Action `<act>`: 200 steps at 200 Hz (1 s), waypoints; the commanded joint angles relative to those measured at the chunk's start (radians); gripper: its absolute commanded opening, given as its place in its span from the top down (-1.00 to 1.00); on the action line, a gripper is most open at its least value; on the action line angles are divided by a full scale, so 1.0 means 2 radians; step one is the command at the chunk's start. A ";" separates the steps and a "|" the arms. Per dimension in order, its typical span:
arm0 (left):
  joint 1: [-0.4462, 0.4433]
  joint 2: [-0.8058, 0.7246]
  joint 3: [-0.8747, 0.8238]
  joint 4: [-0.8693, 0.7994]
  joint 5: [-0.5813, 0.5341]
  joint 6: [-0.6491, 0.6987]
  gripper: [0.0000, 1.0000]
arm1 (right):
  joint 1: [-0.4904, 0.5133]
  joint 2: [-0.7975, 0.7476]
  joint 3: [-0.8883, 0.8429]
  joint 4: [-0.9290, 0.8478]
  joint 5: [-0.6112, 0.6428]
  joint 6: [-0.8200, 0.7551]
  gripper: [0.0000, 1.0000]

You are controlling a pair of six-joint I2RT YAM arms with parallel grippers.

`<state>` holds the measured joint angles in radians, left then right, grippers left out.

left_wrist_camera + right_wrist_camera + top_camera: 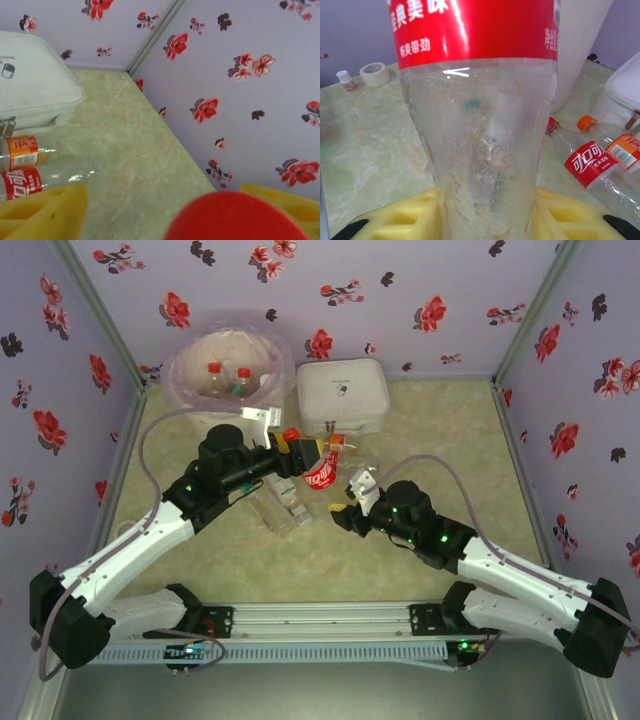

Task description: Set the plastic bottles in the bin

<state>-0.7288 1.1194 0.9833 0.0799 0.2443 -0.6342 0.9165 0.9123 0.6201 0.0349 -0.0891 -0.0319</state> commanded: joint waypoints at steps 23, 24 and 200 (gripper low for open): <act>-0.004 -0.023 0.014 0.005 -0.039 0.008 -0.01 | 0.004 -0.004 -0.010 0.031 0.008 0.011 0.47; -0.004 -0.023 0.014 0.004 -0.039 0.008 0.01 | 0.004 -0.004 -0.010 0.032 0.008 0.011 0.47; 0.185 0.053 0.289 -0.042 -0.101 0.098 1.00 | 0.004 -0.185 -0.055 -0.082 0.168 0.026 -0.78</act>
<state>-0.4591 1.1717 1.4776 -0.0795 0.0742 -0.4568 0.9211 0.5686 0.5236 -0.0700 0.1932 -0.0204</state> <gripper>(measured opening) 0.332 0.896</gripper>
